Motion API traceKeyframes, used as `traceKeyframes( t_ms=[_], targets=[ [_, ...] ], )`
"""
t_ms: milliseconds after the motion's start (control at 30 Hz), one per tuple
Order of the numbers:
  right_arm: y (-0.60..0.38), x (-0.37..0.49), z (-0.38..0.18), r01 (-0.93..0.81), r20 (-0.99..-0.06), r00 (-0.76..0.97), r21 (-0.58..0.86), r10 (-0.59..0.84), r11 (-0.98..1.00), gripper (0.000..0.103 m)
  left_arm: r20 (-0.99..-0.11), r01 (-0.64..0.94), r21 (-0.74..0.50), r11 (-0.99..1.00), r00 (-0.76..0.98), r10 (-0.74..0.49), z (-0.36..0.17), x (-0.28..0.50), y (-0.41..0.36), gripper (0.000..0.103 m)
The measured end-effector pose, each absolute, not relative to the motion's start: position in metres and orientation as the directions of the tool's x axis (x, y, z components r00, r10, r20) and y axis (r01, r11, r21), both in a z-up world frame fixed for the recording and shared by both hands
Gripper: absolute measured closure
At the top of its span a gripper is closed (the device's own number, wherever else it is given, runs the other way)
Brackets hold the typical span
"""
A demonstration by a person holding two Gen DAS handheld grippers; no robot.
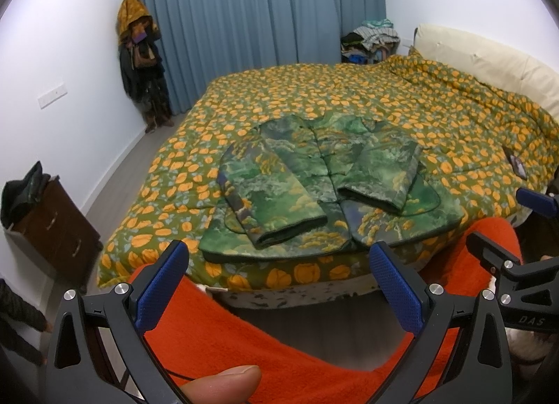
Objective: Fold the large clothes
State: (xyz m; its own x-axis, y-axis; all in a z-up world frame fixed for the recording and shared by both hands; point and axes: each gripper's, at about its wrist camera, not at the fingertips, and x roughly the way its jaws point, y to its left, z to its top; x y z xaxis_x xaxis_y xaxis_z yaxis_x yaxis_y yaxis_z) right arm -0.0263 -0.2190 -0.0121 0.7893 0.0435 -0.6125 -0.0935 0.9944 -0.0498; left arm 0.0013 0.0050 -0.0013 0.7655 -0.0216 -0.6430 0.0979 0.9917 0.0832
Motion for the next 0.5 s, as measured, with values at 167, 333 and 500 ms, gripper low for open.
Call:
traceKeyframes(
  t_ms=[167, 333, 500],
  targets=[
    [-0.2215, -0.0261, -0.0137, -0.089, -0.616, 0.786, -0.049, 0.040, 0.995, 0.000, -0.643, 0.100, 0.087, 0.991, 0.766, -0.021, -0.0011, 0.0023, 0.0058, 0.000],
    [-0.2217, -0.0247, -0.0162, -0.084, -0.624, 0.780, -0.050, 0.034, 0.995, 0.000, -0.643, 0.098, 0.088, 0.991, 0.766, -0.019, -0.0016, 0.0016, 0.0048, 0.000],
    [-0.2211, -0.0245, -0.0164, -0.084, -0.625, 0.780, -0.051, 0.034, 0.995, 0.000, -0.642, 0.099, 0.091, 0.991, 0.767, -0.018, -0.0022, 0.0007, 0.0027, 0.000]
  ],
)
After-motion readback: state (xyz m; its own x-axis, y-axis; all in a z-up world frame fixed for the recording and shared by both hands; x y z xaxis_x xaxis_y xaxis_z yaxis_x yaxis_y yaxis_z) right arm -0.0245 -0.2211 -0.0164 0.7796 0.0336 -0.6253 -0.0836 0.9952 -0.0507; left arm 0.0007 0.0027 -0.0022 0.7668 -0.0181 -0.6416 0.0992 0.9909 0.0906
